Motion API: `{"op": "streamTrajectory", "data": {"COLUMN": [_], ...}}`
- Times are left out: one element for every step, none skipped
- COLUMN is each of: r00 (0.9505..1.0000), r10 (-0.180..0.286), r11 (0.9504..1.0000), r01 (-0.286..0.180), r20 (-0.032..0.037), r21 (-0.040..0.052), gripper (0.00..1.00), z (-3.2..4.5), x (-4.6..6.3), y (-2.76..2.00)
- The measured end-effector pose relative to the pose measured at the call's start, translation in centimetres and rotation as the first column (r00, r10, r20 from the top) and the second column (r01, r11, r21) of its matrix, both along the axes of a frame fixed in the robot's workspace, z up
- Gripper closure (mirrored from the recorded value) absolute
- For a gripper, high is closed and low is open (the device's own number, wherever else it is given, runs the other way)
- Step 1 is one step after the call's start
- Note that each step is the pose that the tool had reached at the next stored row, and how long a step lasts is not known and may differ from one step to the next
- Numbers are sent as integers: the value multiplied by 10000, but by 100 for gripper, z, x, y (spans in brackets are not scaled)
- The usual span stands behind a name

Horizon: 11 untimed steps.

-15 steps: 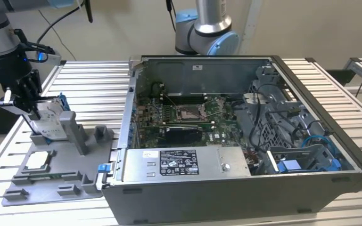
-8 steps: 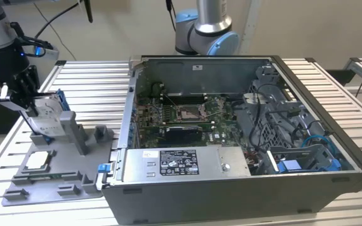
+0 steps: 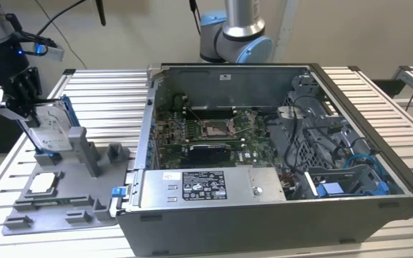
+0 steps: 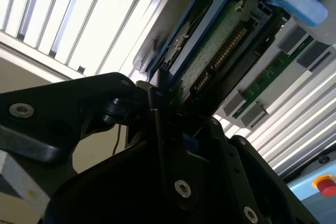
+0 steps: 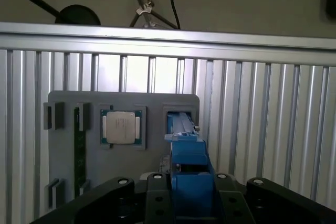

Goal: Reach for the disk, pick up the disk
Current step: 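Pick up the disk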

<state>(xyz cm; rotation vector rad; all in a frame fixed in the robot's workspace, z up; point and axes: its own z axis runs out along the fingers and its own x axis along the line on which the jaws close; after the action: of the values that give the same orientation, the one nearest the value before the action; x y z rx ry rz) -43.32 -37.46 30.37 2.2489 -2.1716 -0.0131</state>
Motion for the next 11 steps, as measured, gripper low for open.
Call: {"op": "streamTrajectory", "data": {"r00": [10000, 10000, 10000, 10000, 10000, 10000, 10000, 10000, 10000, 10000, 10000], "r10": [1, 0, 1, 1, 0, 0, 0, 0, 0, 0, 0], "r11": [10000, 10000, 10000, 10000, 10000, 10000, 10000, 10000, 10000, 10000, 10000], "r01": [-1, 0, -1, -1, 0, 0, 0, 0, 0, 0, 0], "r20": [0, 1, -1, 0, 1, 1, 0, 0, 0, -1, -1], "r21": [0, 0, 0, 0, 0, 0, 0, 0, 0, 0, 0], "gripper": [100, 100, 100, 100, 100, 100, 100, 100, 100, 100, 100], "z": [24, 41, 58, 75, 93, 110, 133, 147, 163, 177, 191], "x": [0, 0, 0, 0, 0, 0, 0, 0, 0, 0, 0], "y": [-1, 0, 0, 0, 0, 0, 0, 0, 0, 0, 0]}}
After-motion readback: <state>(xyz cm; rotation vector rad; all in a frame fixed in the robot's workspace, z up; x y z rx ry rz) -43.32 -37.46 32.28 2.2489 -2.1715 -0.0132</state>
